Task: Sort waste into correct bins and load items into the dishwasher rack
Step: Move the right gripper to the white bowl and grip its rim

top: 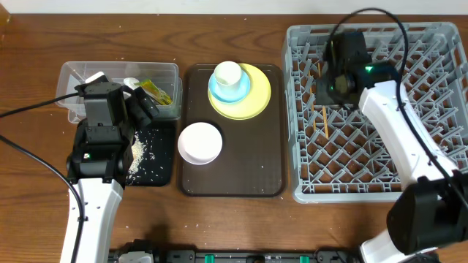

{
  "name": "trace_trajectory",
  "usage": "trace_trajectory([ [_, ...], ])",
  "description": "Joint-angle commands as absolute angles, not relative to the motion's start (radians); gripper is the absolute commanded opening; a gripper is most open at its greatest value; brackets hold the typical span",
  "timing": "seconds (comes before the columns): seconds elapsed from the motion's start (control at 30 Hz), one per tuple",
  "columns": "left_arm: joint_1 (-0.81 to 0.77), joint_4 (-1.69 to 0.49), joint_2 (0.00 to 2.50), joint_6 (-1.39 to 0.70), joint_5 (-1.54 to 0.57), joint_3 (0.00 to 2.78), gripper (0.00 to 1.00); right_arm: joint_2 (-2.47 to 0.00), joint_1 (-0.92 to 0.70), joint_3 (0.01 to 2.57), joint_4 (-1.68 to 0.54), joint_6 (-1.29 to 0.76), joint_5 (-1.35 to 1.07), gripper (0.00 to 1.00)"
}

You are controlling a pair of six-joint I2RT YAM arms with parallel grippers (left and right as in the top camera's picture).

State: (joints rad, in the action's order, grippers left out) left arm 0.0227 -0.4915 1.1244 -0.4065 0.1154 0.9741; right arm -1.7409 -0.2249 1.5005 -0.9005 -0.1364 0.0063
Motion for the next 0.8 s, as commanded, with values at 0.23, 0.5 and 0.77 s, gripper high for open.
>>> trace_trajectory([
  [0.23, 0.026, -0.493, 1.124, -0.393, 0.125, 0.987, 0.94, -1.696, -0.468, 1.557, -0.868, -0.077, -0.26, 0.18],
  [0.5, 0.026, -0.493, 1.124, -0.393, 0.125, 0.987, 0.94, -1.708, -0.679, 1.546, -0.878, 0.113, -0.259, 0.24],
  [0.77, 0.026, -0.493, 1.124, -0.393, 0.125, 0.987, 0.95, -1.758, -0.796, 1.441, -0.745, 0.212, -0.259, 0.39],
])
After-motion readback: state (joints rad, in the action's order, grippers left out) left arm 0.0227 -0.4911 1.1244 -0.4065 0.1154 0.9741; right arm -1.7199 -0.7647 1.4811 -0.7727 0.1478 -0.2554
